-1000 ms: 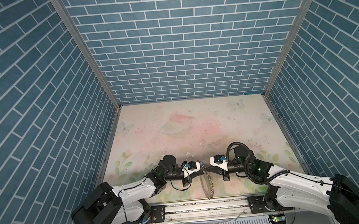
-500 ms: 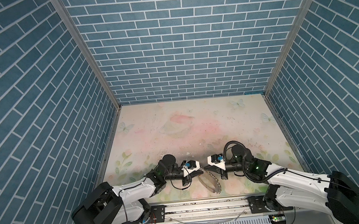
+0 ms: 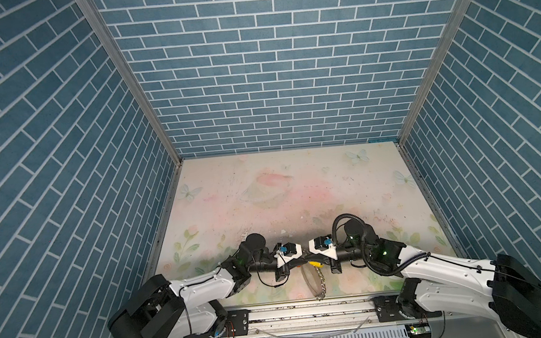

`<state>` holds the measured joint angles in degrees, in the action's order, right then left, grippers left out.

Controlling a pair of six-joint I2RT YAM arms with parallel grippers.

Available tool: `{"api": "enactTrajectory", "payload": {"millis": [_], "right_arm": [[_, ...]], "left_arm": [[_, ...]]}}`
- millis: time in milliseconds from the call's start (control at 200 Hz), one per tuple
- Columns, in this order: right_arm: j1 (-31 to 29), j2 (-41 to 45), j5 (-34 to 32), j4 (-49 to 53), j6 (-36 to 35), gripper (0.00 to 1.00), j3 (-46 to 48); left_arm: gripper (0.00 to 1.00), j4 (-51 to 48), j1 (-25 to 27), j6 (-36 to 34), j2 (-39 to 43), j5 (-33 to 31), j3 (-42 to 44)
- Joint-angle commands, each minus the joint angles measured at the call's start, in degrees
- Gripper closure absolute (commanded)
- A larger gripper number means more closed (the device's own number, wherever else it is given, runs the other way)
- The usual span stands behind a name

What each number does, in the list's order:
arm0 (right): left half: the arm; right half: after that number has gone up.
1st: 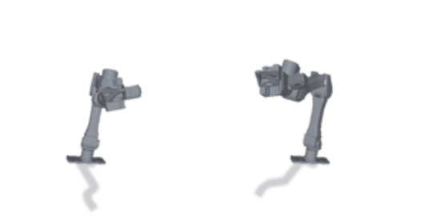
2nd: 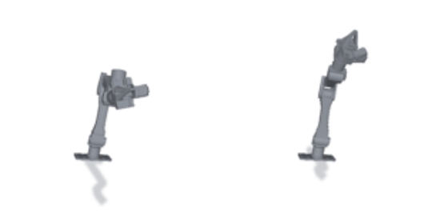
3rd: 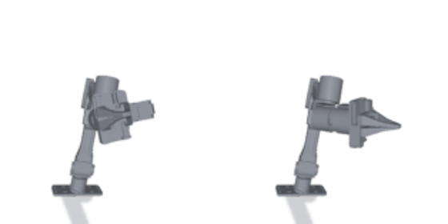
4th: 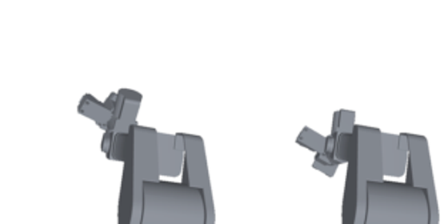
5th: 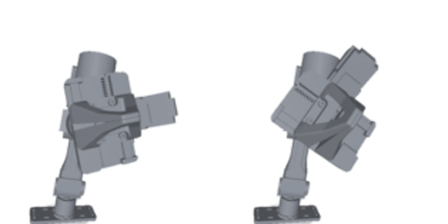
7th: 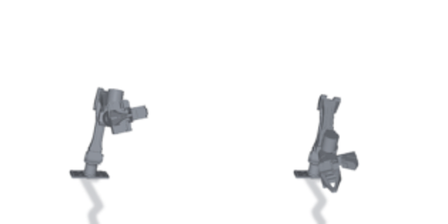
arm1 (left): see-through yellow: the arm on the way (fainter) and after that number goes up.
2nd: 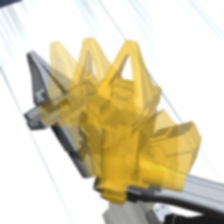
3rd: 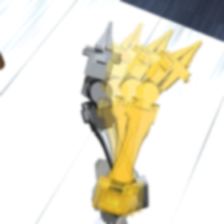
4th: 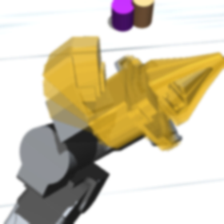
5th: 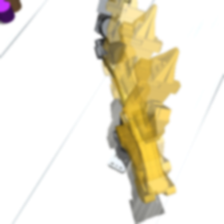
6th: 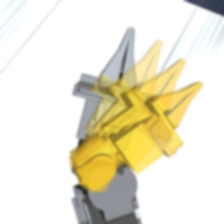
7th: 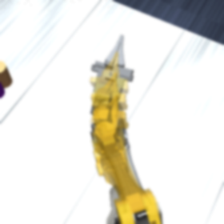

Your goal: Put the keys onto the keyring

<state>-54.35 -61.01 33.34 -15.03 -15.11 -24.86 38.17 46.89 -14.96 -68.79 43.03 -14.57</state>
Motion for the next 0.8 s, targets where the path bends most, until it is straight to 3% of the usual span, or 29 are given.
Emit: {"api": "enactTrajectory", "payload": {"millis": [0, 335, 795], "right_arm": [[0.36, 0.72, -3.14, 2.41, -1.53, 1.0, -0.26], [3.15, 9.84, -4.01, 4.02, 1.52, 1.0, 3.45], [3.19, 11.53, -2.29, -5.1, 3.3, 1.0, 8.9]], "left_arm": [[1.0, 3.18, 1.09, -1.01, 1.21, 2.98, -1.15], [1.0, 4.24, 1.01, -4.01, 4.0, 0.26, 1.2], [1.0, 28.33, -0.49, 3.49, -5.11, -1.2, 5.16]]}}
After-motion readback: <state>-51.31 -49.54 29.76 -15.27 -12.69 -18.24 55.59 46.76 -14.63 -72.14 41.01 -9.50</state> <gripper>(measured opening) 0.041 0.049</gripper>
